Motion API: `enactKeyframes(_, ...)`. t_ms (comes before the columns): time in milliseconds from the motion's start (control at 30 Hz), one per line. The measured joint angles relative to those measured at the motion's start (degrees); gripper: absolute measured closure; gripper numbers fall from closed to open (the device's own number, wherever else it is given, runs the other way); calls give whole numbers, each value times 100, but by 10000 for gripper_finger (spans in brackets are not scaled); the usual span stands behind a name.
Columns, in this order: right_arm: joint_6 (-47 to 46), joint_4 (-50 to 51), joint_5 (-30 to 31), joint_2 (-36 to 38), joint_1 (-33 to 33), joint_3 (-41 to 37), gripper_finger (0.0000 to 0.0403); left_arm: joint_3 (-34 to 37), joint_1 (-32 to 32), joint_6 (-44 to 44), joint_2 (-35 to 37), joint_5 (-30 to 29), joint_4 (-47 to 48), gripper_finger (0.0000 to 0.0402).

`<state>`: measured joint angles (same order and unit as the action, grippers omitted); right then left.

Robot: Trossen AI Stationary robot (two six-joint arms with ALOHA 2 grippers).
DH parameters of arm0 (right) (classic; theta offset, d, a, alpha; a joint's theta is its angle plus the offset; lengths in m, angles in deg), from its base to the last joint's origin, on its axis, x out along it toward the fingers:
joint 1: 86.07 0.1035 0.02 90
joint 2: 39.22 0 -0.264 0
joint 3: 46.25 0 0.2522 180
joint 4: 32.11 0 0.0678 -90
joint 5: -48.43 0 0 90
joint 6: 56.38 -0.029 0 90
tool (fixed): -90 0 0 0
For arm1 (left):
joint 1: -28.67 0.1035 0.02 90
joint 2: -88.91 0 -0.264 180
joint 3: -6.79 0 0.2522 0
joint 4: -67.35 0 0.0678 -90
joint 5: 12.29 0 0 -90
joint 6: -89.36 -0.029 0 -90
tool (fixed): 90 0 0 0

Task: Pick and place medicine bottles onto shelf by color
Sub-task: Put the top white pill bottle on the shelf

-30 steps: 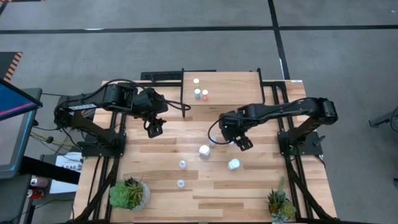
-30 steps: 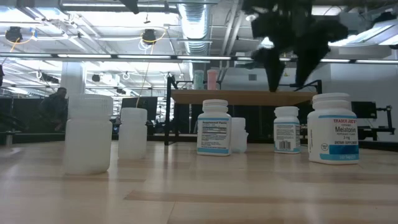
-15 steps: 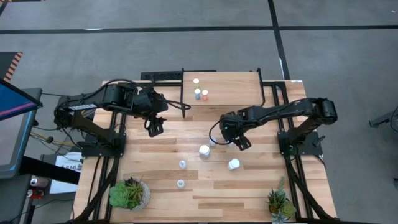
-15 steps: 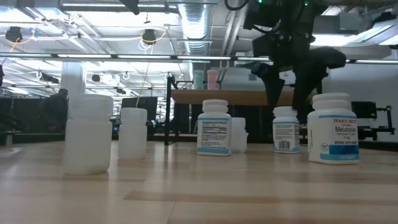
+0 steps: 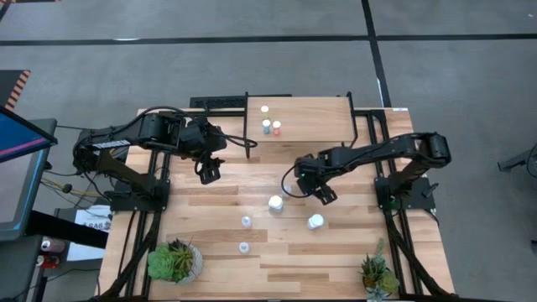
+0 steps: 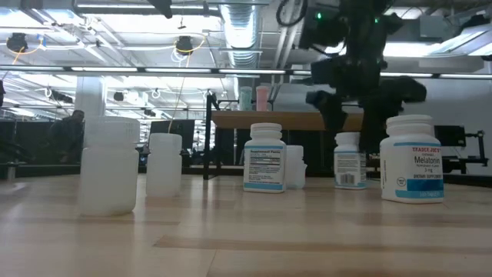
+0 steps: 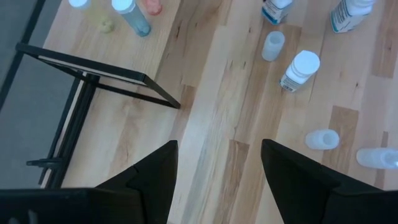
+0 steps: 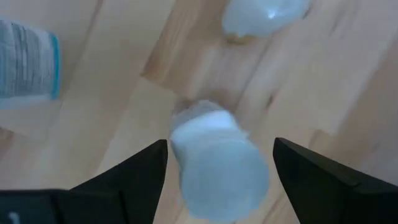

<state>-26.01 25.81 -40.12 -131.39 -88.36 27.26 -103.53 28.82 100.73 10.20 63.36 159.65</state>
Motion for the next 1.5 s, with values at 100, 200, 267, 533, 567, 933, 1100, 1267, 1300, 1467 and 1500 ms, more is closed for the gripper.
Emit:
enactKeyframes(100,6,66,8,-233,2,-5,90,0,0,6,-2,2,-4,184)
enactKeyframes(200,-115,71,17,-358,0,63,92,-4,0,11,-1,25,-5,184)
enactKeyframes(267,-183,90,12,-345,-1,97,97,-4,0,11,-4,50,-11,184)
enactKeyframes(533,-220,246,11,-264,0,278,125,-4,0,11,-4,48,-15,184)
enactKeyframes(567,-263,281,11,-253,0,278,130,-4,0,11,-2,48,-15,184)
enactKeyframes(933,-1083,428,-37,-257,0,301,221,-4,0,9,-4,48,-71,184)
enactKeyframes(1100,-1457,1116,-550,-209,-117,659,236,-4,1,7,-4,46,-222,184)
enactKeyframes(1267,-1535,2021,-632,51,-249,1289,224,-4,0,7,-4,47,-249,184)
enactKeyframes(1300,-1532,2166,-629,132,-281,1456,223,-4,0,7,-4,46,-249,184)
enactKeyframes(1467,-1495,2816,-676,635,-534,2178,234,-2,1,7,-2,44,-257,184)
enactKeyframes(1500,-1488,2898,-680,747,-629,2289,236,-2,0,7,-4,44,-258,184)
